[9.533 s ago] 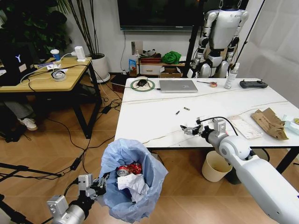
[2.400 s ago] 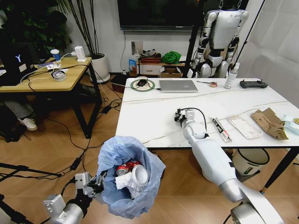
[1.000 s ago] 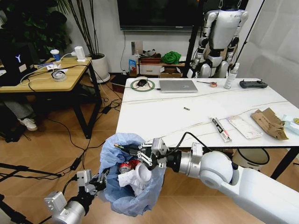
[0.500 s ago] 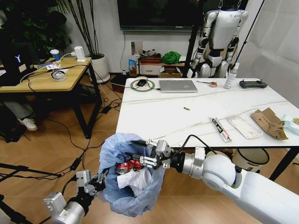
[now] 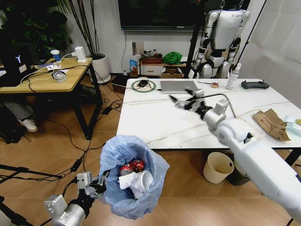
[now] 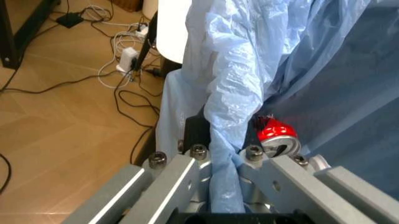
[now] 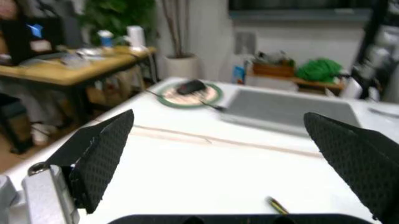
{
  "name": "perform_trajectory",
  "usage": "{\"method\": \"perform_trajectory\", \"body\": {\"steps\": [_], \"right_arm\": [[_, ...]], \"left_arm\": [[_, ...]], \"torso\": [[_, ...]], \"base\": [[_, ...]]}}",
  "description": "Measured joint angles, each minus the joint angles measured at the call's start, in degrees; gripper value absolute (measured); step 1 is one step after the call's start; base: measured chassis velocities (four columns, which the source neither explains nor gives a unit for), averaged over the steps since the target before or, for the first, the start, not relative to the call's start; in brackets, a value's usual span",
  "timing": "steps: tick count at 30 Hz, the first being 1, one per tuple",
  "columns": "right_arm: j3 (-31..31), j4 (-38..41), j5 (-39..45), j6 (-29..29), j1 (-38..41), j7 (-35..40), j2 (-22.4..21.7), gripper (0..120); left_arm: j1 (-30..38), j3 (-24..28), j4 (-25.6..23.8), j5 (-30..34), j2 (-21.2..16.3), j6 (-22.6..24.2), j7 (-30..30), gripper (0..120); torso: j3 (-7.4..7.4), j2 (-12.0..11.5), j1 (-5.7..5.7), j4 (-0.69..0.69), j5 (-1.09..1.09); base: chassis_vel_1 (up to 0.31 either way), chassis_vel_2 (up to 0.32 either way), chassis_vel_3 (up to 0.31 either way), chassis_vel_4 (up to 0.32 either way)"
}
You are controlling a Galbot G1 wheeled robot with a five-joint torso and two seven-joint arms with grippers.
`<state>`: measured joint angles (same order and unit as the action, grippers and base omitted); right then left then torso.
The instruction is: Pick up the trash bin and place the trash from the table into it.
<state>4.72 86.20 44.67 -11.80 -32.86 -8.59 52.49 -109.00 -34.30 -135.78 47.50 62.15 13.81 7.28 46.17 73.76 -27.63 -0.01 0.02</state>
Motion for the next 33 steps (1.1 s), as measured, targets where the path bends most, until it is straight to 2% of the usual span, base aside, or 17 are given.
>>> {"method": "perform_trajectory", "body": {"steps": [6,10,14,18,25,33], "right_arm": [[0.5,-8.5,-3.5,-2.3,2.6,-2.2,1.9,100],[-1.0,-17.8,-8.7,-2.2,6.1,-5.1,5.7,100],[-1.7,-22.7,-11.2,-0.7,7.5,-6.4,8.2,100],[-1.9,-29.5,-13.1,0.9,10.0,-7.7,12.5,100],[-1.3,-35.9,-14.6,2.4,13.2,-8.8,15.9,100],[-0.5,-39.4,-16.1,3.0,13.8,-9.2,16.1,100]], "left_arm": [[-0.4,-0.1,-0.2,-0.3,0.2,-0.1,-0.1,0],[-1.0,-0.4,-0.6,-0.8,0.5,-0.2,-0.2,0],[-1.4,-0.8,-1.0,-0.9,0.6,-0.2,-0.2,0],[-1.9,-1.4,-1.5,-0.9,0.7,-0.2,-0.2,0],[-2.0,-1.6,-1.5,-0.9,0.7,-0.2,-0.2,0],[-2.0,-1.6,-1.5,-0.7,0.7,-0.3,-0.2,0]], "torso": [[0.0,0.0,0.0,0.0,-0.01],[-0.01,0.0,0.0,0.02,-0.01],[-0.01,0.0,0.0,0.01,-0.03],[-0.01,0.0,0.01,0.02,-0.02],[-0.01,0.0,0.01,0.02,-0.04],[-0.01,0.0,0.01,0.0,-0.02]], "base": [[0.0,0.0,0.0,0.0],[0.0,0.0,0.0,0.0],[0.0,0.0,0.0,0.0],[0.0,0.0,0.0,0.0],[0.0,0.0,0.0,0.0],[0.0,0.0,0.0,0.0]]}}
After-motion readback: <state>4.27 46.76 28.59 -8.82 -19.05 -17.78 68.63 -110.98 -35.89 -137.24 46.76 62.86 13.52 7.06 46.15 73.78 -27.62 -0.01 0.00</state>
